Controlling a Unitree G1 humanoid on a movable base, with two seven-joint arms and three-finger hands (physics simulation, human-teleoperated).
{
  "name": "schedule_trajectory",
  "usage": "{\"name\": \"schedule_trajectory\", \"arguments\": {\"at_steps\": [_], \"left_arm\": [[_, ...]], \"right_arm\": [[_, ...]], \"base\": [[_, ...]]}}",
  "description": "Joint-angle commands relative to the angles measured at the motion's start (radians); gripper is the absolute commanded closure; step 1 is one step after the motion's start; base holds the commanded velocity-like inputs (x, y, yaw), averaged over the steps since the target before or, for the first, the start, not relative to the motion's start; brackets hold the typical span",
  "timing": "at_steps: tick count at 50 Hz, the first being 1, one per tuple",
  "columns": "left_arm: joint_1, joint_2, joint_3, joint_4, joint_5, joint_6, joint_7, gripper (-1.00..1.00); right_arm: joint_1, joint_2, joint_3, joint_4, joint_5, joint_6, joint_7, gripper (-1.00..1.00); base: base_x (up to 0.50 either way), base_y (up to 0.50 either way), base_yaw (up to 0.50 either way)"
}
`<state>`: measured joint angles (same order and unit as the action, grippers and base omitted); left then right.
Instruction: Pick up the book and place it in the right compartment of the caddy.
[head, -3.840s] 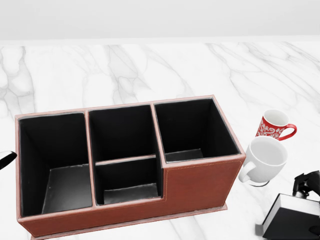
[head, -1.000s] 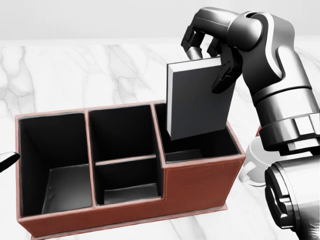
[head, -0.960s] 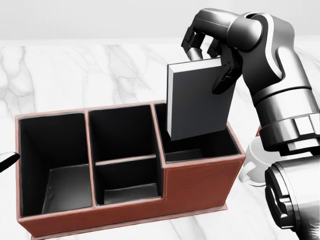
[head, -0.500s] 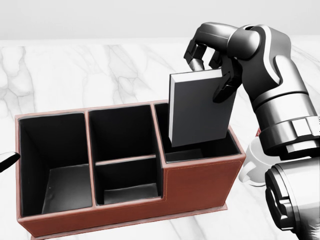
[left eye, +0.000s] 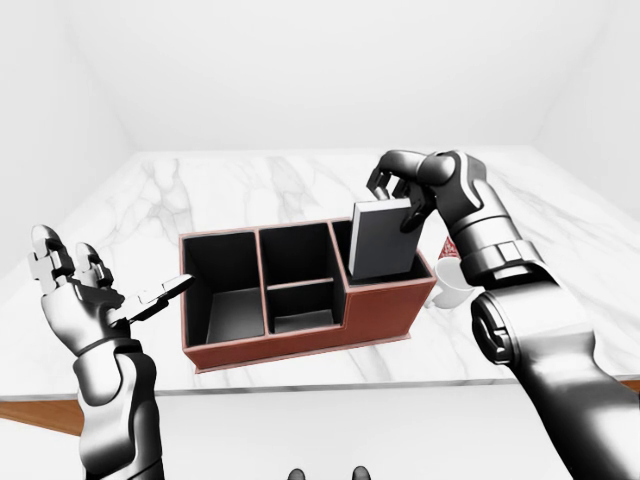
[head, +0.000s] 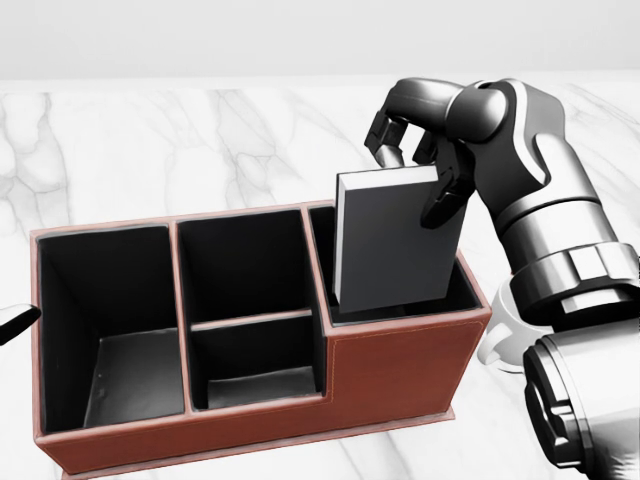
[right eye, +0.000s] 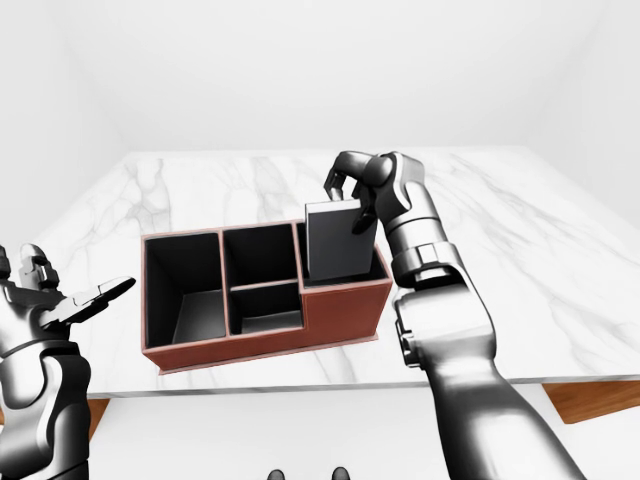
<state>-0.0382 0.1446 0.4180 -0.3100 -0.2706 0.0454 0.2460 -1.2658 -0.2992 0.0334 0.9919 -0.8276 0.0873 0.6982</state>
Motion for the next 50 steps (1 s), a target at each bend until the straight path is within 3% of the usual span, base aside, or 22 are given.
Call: {"name": "schedule_trajectory", "arguments": {"at_steps": [1, 41, 42, 43, 44, 50], "left_arm": [[0.002, -0.001, -0.001, 0.001, 0.000, -0.003, -0.001, -1.00], [0.001, 0.000, 0.001, -0.002, 0.000, 0.003, 0.001, -1.00], [0.001, 0.000, 0.001, -0.003, 0.000, 0.003, 0.001, -1.00], [0.001, 0.000, 0.001, -0.003, 0.000, 0.003, 0.002, -1.00], [0.001, 0.000, 0.001, -0.003, -0.001, 0.003, 0.002, -1.00], [0.000, 0.000, 0.001, -0.002, 0.000, 0.003, 0.002, -1.00]], "right_arm": [[0.006, 0.006, -0.027, 0.017, -0.013, 0.000, 0.000, 1.00], [0.032, 0.011, -0.026, 0.036, -0.014, 0.000, 0.000, 1.00], [0.032, 0.010, -0.025, 0.036, -0.015, 0.000, 0.000, 0.76], [0.032, 0.010, -0.025, 0.035, -0.015, 0.000, 0.000, -0.03], [0.033, 0.009, -0.024, 0.033, -0.015, 0.000, 0.000, -1.00], [0.032, 0.006, -0.025, 0.024, -0.015, 0.000, 0.000, -1.00]], "base": [[0.00, 0.00, 0.00], [0.00, 0.00, 0.00], [0.00, 0.00, 0.00], [0.00, 0.00, 0.00], [0.00, 0.00, 0.00], [0.00, 0.00, 0.00]]}}
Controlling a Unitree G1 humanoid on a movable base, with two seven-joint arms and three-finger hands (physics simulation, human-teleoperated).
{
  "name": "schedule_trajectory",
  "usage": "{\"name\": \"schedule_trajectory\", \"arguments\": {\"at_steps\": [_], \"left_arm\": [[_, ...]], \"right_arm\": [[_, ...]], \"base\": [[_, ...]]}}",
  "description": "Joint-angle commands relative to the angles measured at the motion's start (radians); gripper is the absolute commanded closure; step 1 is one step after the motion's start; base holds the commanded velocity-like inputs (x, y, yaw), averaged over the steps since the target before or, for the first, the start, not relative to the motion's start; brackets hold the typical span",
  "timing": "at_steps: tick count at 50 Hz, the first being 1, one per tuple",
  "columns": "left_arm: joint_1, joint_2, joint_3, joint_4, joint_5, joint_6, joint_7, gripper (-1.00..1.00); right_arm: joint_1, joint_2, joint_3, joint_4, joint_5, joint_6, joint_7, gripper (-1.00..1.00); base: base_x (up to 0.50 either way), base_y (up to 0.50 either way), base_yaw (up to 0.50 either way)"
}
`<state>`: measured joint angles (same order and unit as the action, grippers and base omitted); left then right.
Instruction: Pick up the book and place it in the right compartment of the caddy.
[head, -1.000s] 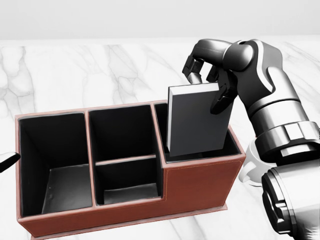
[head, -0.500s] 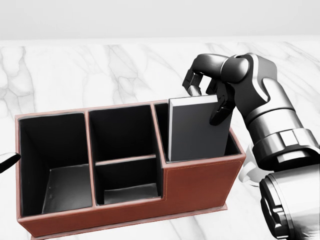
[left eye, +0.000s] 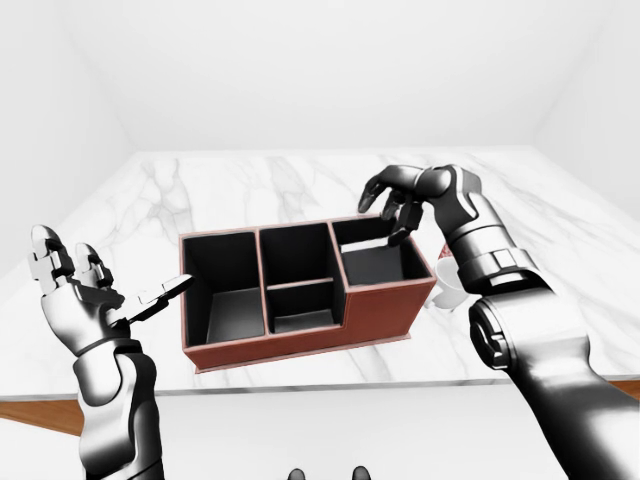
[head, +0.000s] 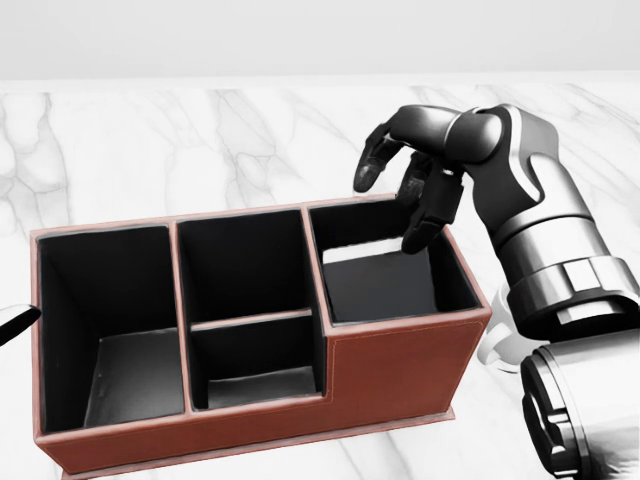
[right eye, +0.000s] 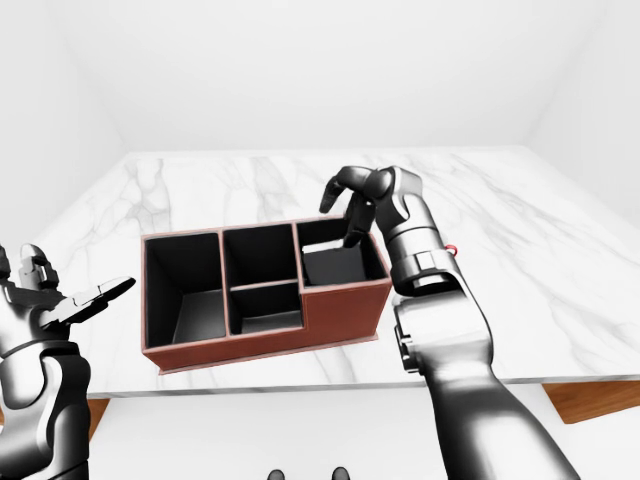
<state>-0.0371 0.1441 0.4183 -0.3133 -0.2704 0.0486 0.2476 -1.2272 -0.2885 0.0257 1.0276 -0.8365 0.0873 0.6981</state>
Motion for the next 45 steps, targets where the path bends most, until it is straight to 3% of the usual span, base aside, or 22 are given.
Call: {"name": "schedule_trajectory", "arguments": {"at_steps": [1, 21, 40, 45], "left_arm": [[-0.001, 0.001, 0.001, 0.001, 0.000, 0.000, 0.000, -1.00], [-0.002, 0.000, -0.002, 0.004, 0.003, -0.001, 0.000, -1.00], [-0.001, 0.000, -0.002, 0.006, 0.002, -0.004, 0.000, -1.00], [0.000, 0.001, 0.000, 0.004, -0.001, -0.003, 0.000, -1.00]], "right_arm": [[-0.006, -0.005, -0.017, -0.012, -0.006, 0.000, 0.000, -1.00], [-0.062, -0.022, -0.029, -0.190, -0.014, 0.000, 0.000, -1.00], [-0.085, 0.018, -0.049, -0.371, -0.032, 0.000, 0.000, -1.00], [0.026, 0.042, -0.046, -0.586, -0.018, 0.000, 0.000, -1.00]], "base": [[0.00, 0.00, 0.00], [0.00, 0.00, 0.00], [0.00, 0.00, 0.00], [0.00, 0.00, 0.00]]}}
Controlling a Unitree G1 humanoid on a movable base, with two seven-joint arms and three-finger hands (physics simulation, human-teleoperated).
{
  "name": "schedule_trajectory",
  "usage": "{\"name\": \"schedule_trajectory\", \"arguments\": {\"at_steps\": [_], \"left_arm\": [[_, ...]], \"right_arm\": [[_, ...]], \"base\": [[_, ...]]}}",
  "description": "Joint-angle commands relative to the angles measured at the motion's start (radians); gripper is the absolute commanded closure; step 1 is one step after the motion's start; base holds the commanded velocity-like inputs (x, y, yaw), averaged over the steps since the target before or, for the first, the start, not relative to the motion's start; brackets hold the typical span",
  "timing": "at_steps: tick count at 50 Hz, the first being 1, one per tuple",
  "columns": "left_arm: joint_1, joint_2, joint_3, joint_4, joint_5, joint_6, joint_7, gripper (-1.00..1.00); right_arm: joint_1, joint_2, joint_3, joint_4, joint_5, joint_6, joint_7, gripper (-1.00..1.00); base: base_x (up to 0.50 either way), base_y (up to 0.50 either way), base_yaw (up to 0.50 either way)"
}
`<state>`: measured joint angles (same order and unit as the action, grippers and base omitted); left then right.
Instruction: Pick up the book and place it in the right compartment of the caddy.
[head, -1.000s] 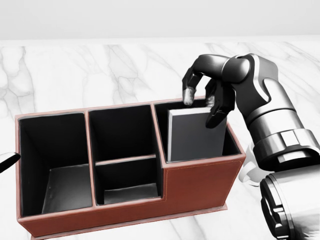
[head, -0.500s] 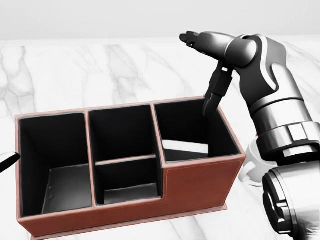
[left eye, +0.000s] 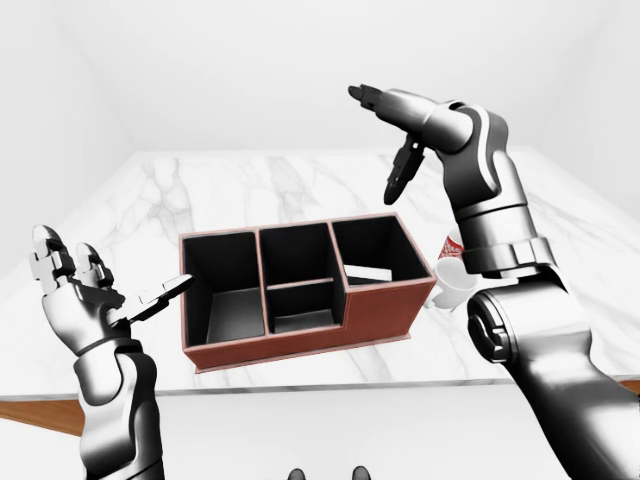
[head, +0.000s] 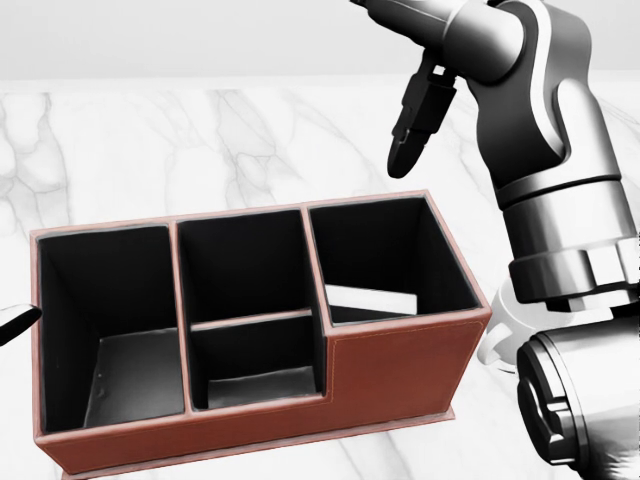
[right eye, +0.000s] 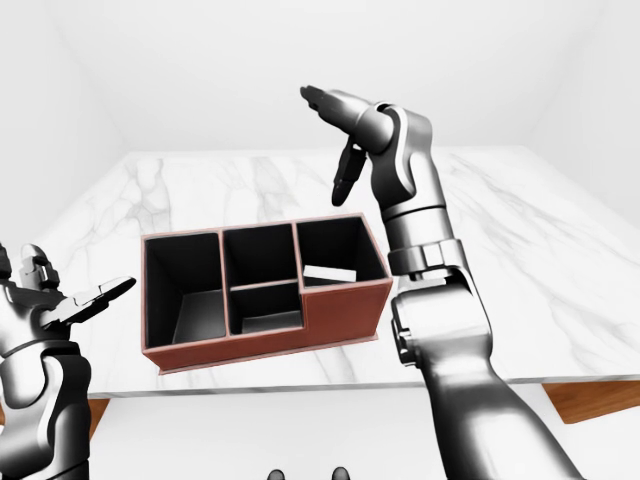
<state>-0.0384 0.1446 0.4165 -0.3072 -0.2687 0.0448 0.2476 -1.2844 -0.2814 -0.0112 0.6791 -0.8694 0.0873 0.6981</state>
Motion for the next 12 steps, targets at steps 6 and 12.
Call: {"name": "schedule_trajectory", "arguments": {"at_steps": [6, 12], "left_arm": [[0.001, 0.000, 0.001, -0.005, -0.001, 0.003, 0.000, -1.00], [0.002, 0.001, 0.003, -0.010, -0.001, 0.008, -0.001, -1.00]], "right_arm": [[0.191, 0.051, -0.018, -0.551, 0.029, 0.000, 0.000, -1.00], [0.245, 0.065, -0.021, -0.669, 0.052, 0.000, 0.000, -1.00]], "base": [[0.00, 0.00, 0.00], [0.00, 0.00, 0.00]]}}
